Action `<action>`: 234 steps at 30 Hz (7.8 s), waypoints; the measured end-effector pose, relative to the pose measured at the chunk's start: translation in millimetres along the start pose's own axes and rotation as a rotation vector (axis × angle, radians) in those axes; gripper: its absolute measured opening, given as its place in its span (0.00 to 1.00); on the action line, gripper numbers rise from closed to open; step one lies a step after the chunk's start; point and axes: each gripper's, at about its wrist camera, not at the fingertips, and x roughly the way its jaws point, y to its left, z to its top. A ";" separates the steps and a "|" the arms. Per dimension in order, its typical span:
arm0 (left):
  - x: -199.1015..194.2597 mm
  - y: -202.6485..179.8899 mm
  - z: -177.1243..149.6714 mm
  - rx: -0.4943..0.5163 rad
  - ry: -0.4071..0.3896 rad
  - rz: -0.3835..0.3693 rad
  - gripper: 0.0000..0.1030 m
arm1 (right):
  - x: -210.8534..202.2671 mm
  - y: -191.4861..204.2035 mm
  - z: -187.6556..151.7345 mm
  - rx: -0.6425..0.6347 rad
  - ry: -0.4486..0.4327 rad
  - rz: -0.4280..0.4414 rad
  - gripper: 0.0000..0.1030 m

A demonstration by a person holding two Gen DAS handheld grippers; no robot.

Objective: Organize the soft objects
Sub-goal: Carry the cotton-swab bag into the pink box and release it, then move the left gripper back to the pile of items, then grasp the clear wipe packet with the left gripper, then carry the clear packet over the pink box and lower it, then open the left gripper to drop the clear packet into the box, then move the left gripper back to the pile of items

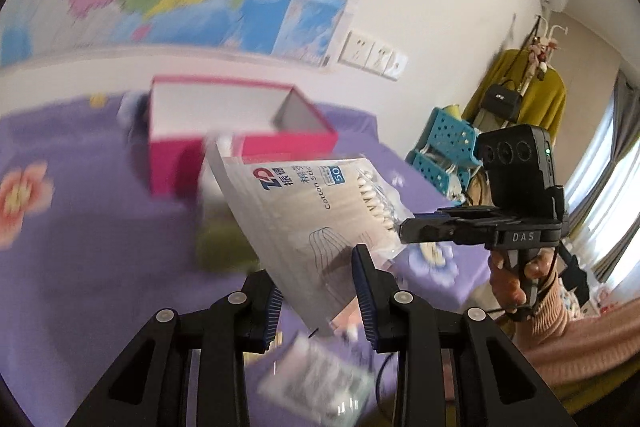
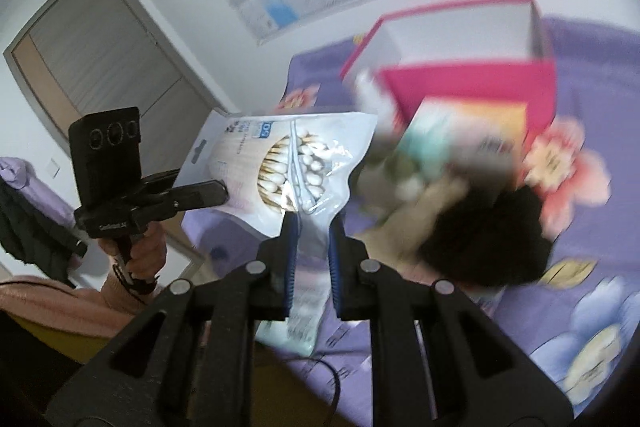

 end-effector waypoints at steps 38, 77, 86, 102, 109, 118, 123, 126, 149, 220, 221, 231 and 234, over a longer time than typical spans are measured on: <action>189.8 42.0 160.8 -0.114 0.261 0.228 0.49 | -2.9 -163.2 157.8 0.204 -0.124 -0.275 0.18; -6.5 2.3 -7.0 0.021 0.080 0.061 0.58 | -50.5 10.9 25.9 -0.085 0.014 -0.082 0.32; 11.5 8.3 -70.1 -0.033 0.228 0.055 0.58 | 16.6 13.2 -41.4 0.027 0.243 0.037 0.32; 34.1 24.3 -104.6 -0.103 0.321 0.025 0.57 | 60.8 -1.1 -92.2 0.198 0.332 0.105 0.32; 35.8 17.4 -107.9 -0.098 0.333 -0.024 0.57 | 63.1 -5.8 -75.2 0.210 0.249 0.045 0.30; 40.7 19.8 -104.5 -0.128 0.320 -0.057 0.57 | 63.7 1.9 -63.6 0.117 0.185 -0.046 0.14; 52.1 16.5 -97.3 -0.122 0.313 -0.087 0.58 | 46.4 11.9 -59.0 0.027 0.147 -0.067 0.12; 59.5 16.9 -92.3 -0.130 0.309 -0.118 0.59 | 40.6 15.7 -57.1 -0.013 0.128 -0.064 0.11; 50.0 -23.8 12.5 0.033 0.101 -0.088 0.45 | -15.9 3.1 8.1 -0.050 -0.065 -0.124 0.11; 72.0 -35.1 71.8 0.054 0.060 -0.015 0.53 | -57.0 -45.9 100.3 -0.009 -0.158 -0.234 0.48; 72.3 -36.2 65.8 0.052 0.071 -0.025 0.53 | -55.4 -45.3 92.3 -0.010 -0.138 -0.256 0.48; 104.7 -35.9 19.5 -0.007 0.198 -0.062 0.53 | -21.7 -87.4 34.0 0.128 0.041 -0.342 0.49; 111.2 -36.3 11.0 -0.014 0.224 -0.062 0.53 | -10.7 -97.7 26.3 0.152 0.074 -0.354 0.49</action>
